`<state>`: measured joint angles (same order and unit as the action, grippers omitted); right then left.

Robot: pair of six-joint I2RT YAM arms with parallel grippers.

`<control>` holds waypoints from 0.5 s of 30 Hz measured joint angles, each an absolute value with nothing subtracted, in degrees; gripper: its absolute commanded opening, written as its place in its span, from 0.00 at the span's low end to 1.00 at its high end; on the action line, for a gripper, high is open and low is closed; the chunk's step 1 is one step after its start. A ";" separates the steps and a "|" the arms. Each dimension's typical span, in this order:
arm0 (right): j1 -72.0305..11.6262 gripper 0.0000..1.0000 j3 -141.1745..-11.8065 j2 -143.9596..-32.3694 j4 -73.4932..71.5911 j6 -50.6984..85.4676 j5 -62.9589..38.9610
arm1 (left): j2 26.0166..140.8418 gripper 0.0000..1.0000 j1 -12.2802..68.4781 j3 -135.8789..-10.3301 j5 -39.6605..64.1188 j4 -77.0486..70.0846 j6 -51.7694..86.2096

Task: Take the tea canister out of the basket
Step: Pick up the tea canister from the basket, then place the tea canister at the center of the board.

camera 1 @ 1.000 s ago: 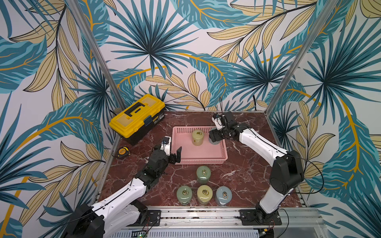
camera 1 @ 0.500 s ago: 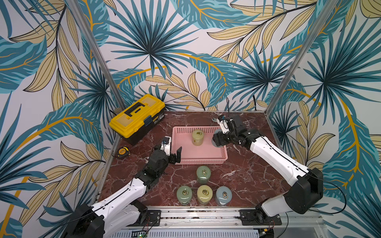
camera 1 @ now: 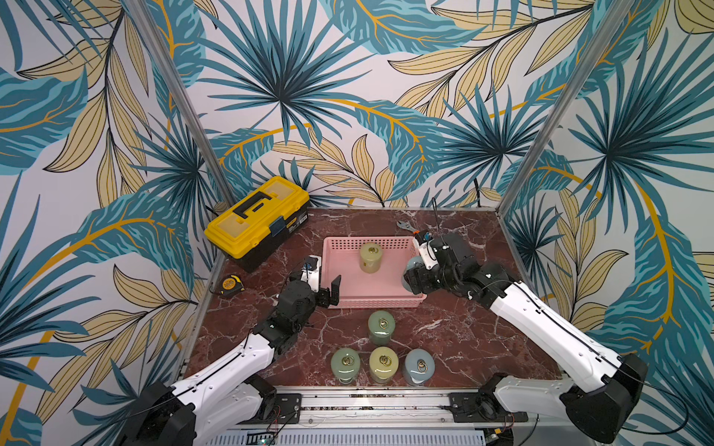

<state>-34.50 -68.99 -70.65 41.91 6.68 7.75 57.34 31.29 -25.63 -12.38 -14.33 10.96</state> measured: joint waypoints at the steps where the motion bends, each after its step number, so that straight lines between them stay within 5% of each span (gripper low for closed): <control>1: -35.14 0.54 -68.38 -69.84 42.39 7.09 8.14 | 57.34 1.00 31.29 -25.63 -12.38 -14.33 10.96; 15: -43.48 0.53 -59.20 -66.11 43.57 14.11 10.81 | 57.34 1.00 31.29 -25.63 -12.38 -14.33 10.96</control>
